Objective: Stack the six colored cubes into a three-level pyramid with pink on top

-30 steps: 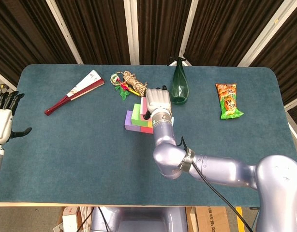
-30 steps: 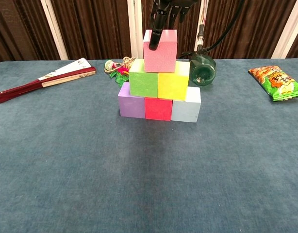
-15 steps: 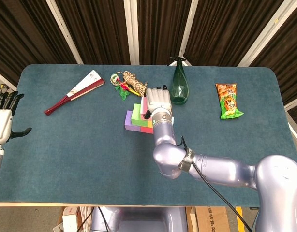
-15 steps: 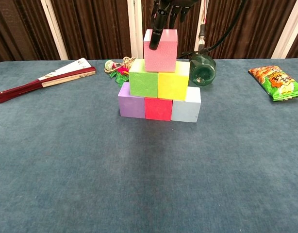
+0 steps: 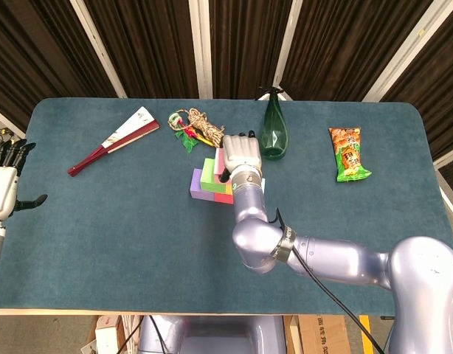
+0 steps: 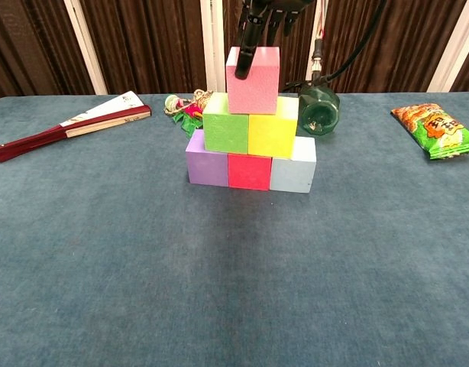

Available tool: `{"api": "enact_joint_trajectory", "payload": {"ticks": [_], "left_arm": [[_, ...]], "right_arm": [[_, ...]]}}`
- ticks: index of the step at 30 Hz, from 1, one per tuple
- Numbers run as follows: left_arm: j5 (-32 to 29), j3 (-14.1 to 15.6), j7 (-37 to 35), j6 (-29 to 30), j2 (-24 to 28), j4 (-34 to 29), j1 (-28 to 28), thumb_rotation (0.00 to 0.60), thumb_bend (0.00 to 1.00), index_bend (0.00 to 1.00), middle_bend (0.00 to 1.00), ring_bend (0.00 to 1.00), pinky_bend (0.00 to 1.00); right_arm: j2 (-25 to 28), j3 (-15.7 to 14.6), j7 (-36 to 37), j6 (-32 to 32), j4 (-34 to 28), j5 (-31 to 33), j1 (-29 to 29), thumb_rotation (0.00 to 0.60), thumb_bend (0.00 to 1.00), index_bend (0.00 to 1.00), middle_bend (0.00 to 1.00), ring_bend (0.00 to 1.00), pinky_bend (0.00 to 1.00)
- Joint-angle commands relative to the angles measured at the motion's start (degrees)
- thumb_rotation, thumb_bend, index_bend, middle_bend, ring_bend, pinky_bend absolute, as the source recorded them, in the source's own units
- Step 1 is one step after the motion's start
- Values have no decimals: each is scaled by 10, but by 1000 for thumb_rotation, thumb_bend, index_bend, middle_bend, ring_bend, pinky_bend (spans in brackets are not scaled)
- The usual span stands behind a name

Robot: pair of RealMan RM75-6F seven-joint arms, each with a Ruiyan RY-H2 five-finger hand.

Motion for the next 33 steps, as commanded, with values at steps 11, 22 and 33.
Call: {"api": "enact_joint_trajectory", "payload": {"ticks": [11,22,33], "left_arm": [[-1,0,5,1,-1,-2,-1,600,202,115,44,0,0],[-4,-1,7,-1,-3,1,-2,600,202,115,42,0,0],[-4,0,7,-1,-4,3,-1,600,202,115,42,0,0]], "right_arm": [[2,5,-6,-3,-1,6,-4,600,249,293,212,118,11],[3,7,-8,-5,-1,9,-7,600,250,274,191,98,11],[6,12,-14,-8,-5,18,-8,600,250,204,169,72,11]]}}
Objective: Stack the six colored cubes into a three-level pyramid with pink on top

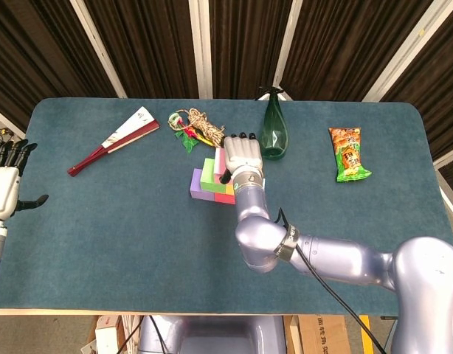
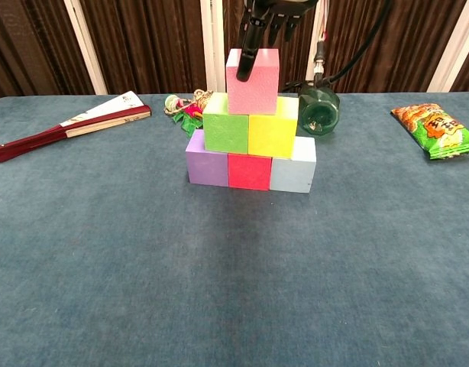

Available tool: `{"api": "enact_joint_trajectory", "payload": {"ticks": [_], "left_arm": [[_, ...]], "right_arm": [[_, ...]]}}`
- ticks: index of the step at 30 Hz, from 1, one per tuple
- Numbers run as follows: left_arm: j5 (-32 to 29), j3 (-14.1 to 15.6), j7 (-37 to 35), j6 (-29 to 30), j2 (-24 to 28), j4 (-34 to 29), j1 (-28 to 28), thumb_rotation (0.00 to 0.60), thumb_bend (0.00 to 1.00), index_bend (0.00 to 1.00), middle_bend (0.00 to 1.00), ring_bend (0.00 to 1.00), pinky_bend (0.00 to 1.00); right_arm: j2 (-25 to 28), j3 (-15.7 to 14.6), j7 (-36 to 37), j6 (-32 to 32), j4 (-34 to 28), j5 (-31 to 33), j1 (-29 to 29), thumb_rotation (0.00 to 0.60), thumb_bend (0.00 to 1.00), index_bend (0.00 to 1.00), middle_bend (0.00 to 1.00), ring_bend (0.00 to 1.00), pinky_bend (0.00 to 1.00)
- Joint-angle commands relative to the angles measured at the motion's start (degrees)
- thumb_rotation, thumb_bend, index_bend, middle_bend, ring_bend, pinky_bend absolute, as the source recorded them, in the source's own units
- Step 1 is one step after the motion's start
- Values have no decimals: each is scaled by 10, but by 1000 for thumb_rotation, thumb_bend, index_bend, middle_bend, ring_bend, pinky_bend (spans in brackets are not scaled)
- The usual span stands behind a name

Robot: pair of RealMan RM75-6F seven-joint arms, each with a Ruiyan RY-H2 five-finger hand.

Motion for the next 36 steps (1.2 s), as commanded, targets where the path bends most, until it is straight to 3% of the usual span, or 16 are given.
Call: {"api": "enact_joint_trajectory", "payload": {"ticks": [1,14,22,26,32,34,36], "left_arm": [[0,0,0,0,0,1,0,600,202,115,42,0,0],[-1,0,-3,-1,-1,4,1,600,202,114,40,0,0],[1,-3,-7,-1,2,0,0,600,203,113,38,0,0],[3,-5,-8,1,5,-5,-1,600,202,113,38,0,0],[6,-5,-11,4,7,-15,1,600,202,113,38,0,0],[13,-3,-14,9,7,-19,3,600,202,113,39,0,0],[36,4,-12,29,8,-30,12,600,202,113,38,0,0]], "right_arm": [[1,1,0,0,-2,1,0,600,250,196,165,68,11],[6,7,1,2,-12,6,-1,600,250,163,139,54,11],[34,20,0,21,-62,17,-7,600,251,163,138,50,11],[69,36,14,42,-121,11,-21,600,249,163,138,50,11],[144,67,72,85,-258,-31,-68,600,250,163,138,50,11],[172,69,96,102,-310,-61,-94,600,250,163,139,50,11],[234,68,136,139,-412,-121,-159,600,250,163,138,50,11]]}}
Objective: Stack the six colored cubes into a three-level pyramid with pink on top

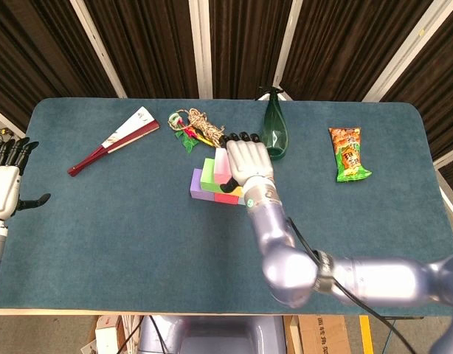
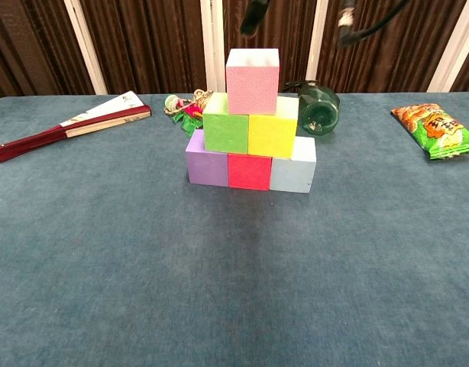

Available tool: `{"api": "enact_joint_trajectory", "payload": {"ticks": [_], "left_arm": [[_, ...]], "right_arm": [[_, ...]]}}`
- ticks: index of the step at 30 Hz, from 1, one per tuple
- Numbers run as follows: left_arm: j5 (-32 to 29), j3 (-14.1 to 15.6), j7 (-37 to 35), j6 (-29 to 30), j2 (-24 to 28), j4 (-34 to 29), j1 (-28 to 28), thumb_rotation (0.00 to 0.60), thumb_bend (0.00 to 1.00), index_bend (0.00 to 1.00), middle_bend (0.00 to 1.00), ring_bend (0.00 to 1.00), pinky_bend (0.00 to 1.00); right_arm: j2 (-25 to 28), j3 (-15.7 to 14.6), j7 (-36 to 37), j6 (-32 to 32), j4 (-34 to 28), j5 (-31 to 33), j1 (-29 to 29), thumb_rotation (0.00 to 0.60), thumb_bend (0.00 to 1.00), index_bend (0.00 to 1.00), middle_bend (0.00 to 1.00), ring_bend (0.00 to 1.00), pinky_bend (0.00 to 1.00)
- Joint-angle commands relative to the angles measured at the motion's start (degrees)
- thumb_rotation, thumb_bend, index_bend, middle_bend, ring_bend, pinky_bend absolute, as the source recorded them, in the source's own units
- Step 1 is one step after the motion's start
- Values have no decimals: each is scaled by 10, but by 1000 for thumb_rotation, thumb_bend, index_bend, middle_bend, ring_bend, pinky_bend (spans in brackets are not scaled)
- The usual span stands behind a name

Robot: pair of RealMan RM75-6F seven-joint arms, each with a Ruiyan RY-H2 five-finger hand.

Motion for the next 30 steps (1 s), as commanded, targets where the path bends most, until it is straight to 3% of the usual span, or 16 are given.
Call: {"api": "enact_joint_trajectory", "payload": {"ticks": [1,3,7,12,16,18,24,28,30], "left_arm": [[28,10,1,26,1,-14,12,600,202,113,38,0,0],[37,14,0,36,2,-17,19,600,202,113,38,0,0],[52,27,-6,55,3,-27,37,600,202,113,38,0,0],[104,63,-38,96,-8,-34,77,600,203,113,38,0,0],[152,90,-47,138,-23,-12,106,600,203,112,36,0,0],[168,100,-50,160,-35,2,123,600,202,112,34,0,0],[199,116,-65,200,-63,41,152,600,203,112,28,0,0],[206,131,-54,194,-75,58,162,600,203,112,21,0,0],[202,130,-39,189,-71,51,163,600,203,112,18,0,0]], "right_arm": [[115,9,89,62,-178,-116,-120,600,250,163,138,50,11],[148,-3,123,60,-222,-172,-172,600,250,163,138,50,11],[184,-54,195,5,-222,-316,-272,600,249,163,138,50,11],[218,-156,329,-60,-222,-582,-438,600,250,163,138,50,11],[220,-240,389,-29,-220,-770,-543,600,250,163,138,50,11],[201,-291,401,0,-190,-858,-587,600,250,163,138,50,11],[128,-393,455,73,-67,-1058,-666,600,250,163,127,50,10],[88,-439,465,101,21,-1116,-700,600,250,163,109,50,1],[69,-441,460,120,52,-1125,-711,600,250,163,104,50,0]]}}
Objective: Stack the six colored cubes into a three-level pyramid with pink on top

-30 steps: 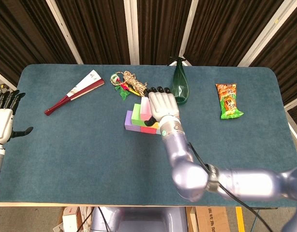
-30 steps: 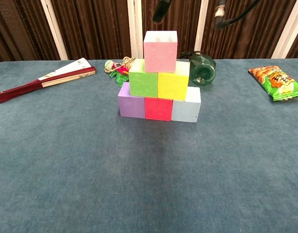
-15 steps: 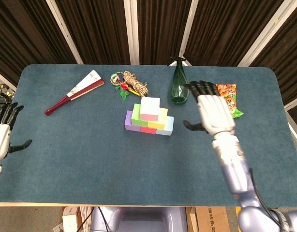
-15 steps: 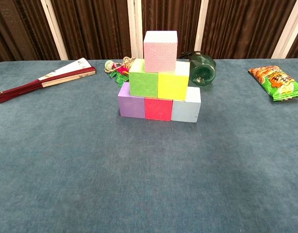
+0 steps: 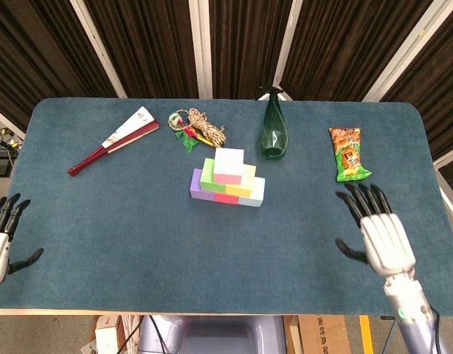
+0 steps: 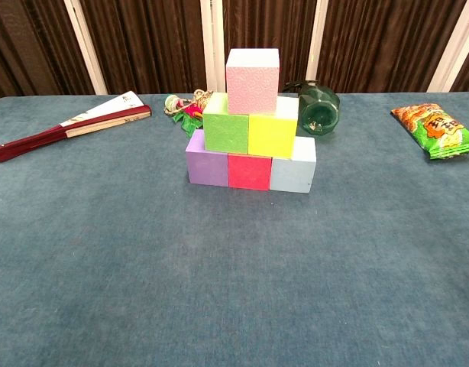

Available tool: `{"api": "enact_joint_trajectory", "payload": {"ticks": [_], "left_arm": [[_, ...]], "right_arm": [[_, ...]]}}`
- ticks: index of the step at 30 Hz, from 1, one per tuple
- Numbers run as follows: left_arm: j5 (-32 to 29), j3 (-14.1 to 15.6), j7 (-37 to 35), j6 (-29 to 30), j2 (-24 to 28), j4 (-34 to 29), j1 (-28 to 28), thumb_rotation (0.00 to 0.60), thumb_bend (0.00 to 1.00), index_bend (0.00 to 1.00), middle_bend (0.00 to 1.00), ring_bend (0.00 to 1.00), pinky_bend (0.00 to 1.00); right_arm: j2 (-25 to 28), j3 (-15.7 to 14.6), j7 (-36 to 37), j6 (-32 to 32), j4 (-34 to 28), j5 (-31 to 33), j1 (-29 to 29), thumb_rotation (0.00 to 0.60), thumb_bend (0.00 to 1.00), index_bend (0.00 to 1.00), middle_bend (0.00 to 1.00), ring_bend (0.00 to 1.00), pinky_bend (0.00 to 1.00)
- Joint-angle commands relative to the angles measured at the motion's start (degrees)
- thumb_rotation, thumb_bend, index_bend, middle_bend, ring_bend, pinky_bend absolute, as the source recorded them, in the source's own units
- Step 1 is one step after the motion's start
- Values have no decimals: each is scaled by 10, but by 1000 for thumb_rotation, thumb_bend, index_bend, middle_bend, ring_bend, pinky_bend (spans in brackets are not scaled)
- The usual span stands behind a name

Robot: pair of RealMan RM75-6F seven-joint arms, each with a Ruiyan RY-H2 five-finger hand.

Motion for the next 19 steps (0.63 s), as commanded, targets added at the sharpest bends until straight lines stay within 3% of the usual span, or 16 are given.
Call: {"api": "enact_joint_trajectory", "payload": {"ticks": [1,6,19], "left_arm": [[-4,1,26,-7,4,-11,4,600,204,112,17,0,0],[1,3,44,-5,-1,-35,10,600,204,111,16,0,0],[7,-12,78,15,-14,-24,22,600,204,97,6,0,0]], "right_arm": [[-66,-58,29,64,111,-63,-67,600,250,163,102,49,0],[-84,-43,14,79,156,-46,-74,600,249,124,76,24,0],[-76,-29,9,66,133,16,-85,600,250,76,44,8,0]]}}
